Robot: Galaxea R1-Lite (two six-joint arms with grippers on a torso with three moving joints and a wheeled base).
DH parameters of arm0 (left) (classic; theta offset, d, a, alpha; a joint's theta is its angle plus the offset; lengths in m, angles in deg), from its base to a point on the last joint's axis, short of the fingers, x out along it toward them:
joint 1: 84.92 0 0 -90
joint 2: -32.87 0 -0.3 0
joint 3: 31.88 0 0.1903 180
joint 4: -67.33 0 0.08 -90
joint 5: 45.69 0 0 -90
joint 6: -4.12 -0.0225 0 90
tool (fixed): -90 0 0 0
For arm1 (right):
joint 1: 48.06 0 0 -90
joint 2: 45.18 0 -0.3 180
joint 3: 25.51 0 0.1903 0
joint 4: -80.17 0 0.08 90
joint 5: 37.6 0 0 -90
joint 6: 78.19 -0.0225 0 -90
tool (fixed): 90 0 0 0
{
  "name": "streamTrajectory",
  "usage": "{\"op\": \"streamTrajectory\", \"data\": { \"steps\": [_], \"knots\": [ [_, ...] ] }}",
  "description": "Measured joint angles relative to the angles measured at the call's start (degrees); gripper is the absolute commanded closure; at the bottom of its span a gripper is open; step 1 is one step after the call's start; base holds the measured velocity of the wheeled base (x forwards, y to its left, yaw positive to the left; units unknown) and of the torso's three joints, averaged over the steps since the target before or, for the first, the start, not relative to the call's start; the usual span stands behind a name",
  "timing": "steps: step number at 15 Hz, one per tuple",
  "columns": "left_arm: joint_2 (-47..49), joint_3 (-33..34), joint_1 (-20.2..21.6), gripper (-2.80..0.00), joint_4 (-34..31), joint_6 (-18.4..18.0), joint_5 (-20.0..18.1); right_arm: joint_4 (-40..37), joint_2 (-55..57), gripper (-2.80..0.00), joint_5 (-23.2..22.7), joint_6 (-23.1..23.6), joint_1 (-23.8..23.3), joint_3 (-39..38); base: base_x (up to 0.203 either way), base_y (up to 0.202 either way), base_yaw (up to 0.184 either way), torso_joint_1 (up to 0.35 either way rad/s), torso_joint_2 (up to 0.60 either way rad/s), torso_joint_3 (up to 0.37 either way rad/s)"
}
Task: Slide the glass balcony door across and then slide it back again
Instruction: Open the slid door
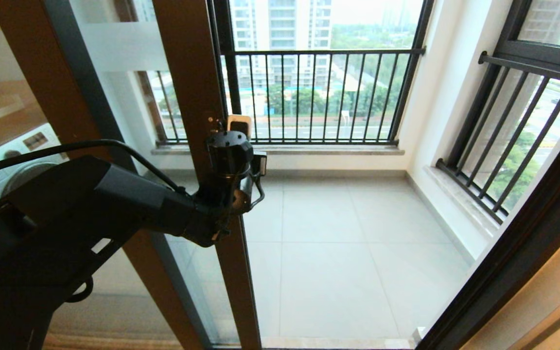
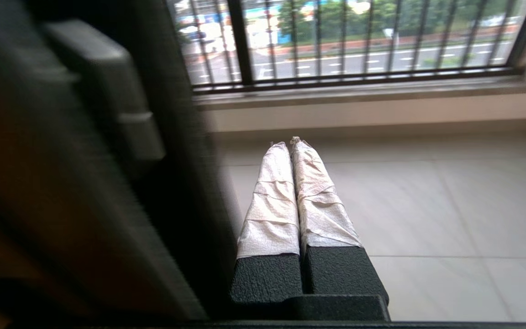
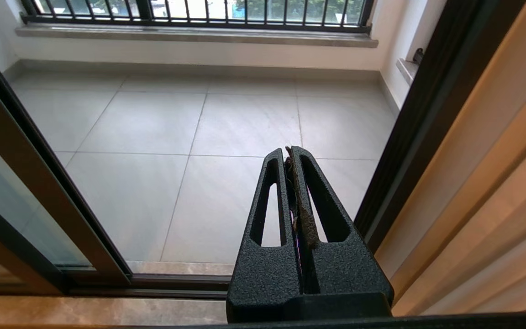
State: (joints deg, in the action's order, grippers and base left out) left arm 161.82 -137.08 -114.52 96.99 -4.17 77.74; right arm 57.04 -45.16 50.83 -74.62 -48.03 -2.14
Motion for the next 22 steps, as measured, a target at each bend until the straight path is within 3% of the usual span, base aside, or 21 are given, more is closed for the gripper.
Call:
{"op": "streamTrajectory", "data": {
  "steps": [3,9,14,18,22],
  "knots": [
    [-0.4,0.1,-3.0,0.00,0.1,-0.7,-0.5,0.0,0.0,0.00,0.0,0.0,0.0,0.0,0.000,0.000,0.000,0.000,0.00,0.000],
    [-2.0,0.0,-3.8,0.00,-0.2,-0.8,-0.5,0.0,0.0,0.00,0.0,0.0,0.0,0.0,0.000,0.000,0.000,0.000,0.00,0.000],
    [-8.8,4.1,-5.3,0.00,-6.6,0.9,-2.5,0.0,0.0,0.00,0.0,0.0,0.0,0.0,0.000,0.000,0.000,0.000,0.00,0.000],
    [-13.6,5.1,-8.2,0.00,-17.4,4.2,-2.6,0.0,0.0,0.00,0.0,0.0,0.0,0.0,0.000,0.000,0.000,0.000,0.00,0.000],
    [-16.8,0.4,-8.9,0.00,-35.4,12.8,-2.4,0.0,0.0,0.00,0.0,0.0,0.0,0.0,0.000,0.000,0.000,0.000,0.00,0.000]
  ]
}}
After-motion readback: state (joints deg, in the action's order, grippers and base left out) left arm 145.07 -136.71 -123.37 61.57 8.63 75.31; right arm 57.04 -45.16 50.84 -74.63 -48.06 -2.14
